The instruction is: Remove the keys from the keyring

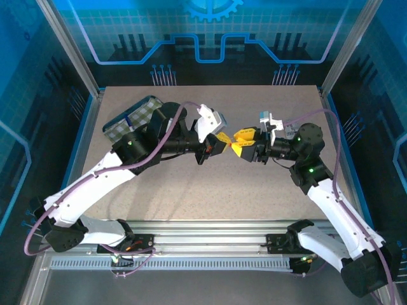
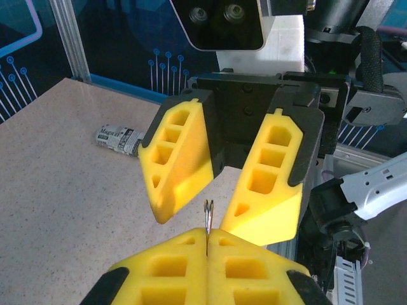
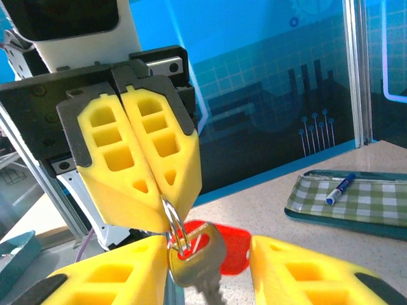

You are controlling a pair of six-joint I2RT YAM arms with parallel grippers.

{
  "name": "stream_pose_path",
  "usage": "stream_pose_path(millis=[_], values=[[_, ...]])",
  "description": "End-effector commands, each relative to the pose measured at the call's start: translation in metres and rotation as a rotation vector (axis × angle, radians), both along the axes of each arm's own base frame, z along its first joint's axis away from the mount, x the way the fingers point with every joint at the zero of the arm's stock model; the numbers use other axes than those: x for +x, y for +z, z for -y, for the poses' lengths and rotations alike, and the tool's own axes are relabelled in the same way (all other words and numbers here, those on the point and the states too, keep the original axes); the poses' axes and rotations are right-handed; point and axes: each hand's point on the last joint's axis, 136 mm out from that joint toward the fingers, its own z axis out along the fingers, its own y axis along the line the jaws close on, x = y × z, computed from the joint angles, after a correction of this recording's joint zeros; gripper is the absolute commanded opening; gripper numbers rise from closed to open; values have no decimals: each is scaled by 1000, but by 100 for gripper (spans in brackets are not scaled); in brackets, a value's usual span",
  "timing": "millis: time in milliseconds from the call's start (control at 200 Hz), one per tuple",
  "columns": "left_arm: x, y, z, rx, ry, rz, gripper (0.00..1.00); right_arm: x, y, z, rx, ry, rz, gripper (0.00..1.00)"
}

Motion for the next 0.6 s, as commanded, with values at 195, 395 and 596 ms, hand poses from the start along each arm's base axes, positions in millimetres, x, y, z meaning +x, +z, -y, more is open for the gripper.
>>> stream_pose_path(millis=[195, 395, 596], values=[[-14, 19, -1, -56, -39, 36, 8, -21, 29, -1, 63, 74, 91, 25], [-15, 24, -5, -77, -30, 55, 7, -26, 29, -2, 56, 96, 99, 16], [-18, 28, -6, -93, -37, 59, 7, -36, 35, -1, 72, 134, 133, 5]])
